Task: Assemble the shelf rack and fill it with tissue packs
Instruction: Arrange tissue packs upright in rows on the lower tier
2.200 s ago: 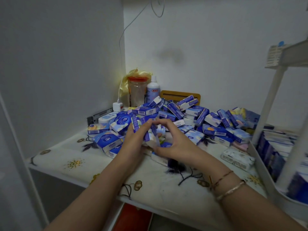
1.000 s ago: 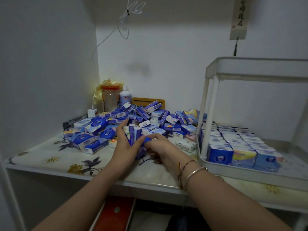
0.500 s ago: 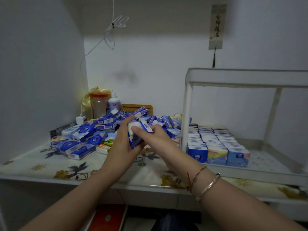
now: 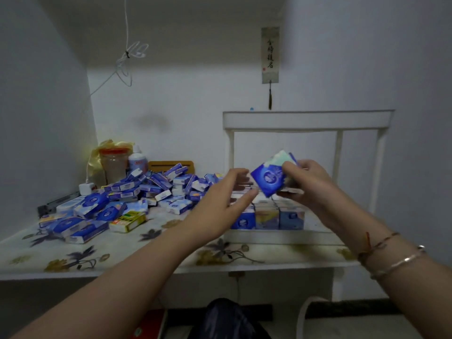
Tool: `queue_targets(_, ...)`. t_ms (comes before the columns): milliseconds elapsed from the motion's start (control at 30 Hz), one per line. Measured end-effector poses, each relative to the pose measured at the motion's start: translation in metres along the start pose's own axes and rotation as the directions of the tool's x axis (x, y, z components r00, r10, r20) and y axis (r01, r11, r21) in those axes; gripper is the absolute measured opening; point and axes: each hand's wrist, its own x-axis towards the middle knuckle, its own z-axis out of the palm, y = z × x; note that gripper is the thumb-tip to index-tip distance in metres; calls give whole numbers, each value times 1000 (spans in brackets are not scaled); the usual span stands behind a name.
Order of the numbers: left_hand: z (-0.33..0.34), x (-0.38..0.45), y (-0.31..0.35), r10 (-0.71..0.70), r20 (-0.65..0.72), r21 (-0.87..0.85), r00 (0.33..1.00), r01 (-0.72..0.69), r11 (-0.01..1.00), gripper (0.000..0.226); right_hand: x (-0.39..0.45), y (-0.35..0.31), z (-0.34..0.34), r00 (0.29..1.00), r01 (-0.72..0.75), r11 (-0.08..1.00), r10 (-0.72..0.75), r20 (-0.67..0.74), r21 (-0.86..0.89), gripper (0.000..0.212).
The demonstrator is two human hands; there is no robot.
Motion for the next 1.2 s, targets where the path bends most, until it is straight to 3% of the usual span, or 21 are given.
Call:
queue_targets(100,35,20,-3,0,128,166,992,-22,986,34,28,16,-48,992,-29,998,22,-123,-56,11)
queue_targets(200,70,40,-7,-49,184,276,982,-4,961,35,65,48,-85,973,-106,974,60,-222,-200,43)
queue_targets(300,96,66,-9,-115,183,386,976,36,922,36,99,76,-104,972,-177,868,81,-220,-464,64)
queue_targets(433,111,98,-29,-174,240,542,955,16,840,47,134,101,-103,975,-218,748,149,-162,-627,66)
queue_targets(533,116,110,-44,-272,347,551,898,40,834,58,155,122,-97,972,-226,728,212,-101,-647,64)
queue_targets(667,119,110,-45,-281,379,567,882,18,823,61,170,131,-88,953,-259,757,300,-33,-600,62)
queue_targets(833,118,112,-44,-310,397,569,864,34,822,61,179,127,-79,936,-174,620,346,67,-765,60)
queue_targets(933,118,111,-44,-311,401,560,862,38,828,61,177,134,-75,940,-206,615,340,20,-761,75)
queue_targets(1033,117,109,-44,-310,403,560,861,37,828,61,172,140,-77,946,-302,702,305,-112,-645,86)
queue_targets(1100,117,108,-44,-304,402,561,864,30,828,61,169,143,-78,936,-346,727,311,-165,-593,84)
queue_targets(1200,117,109,-44,-296,408,550,864,26,835,60,167,146,-76,923,-354,705,371,-107,-614,71)
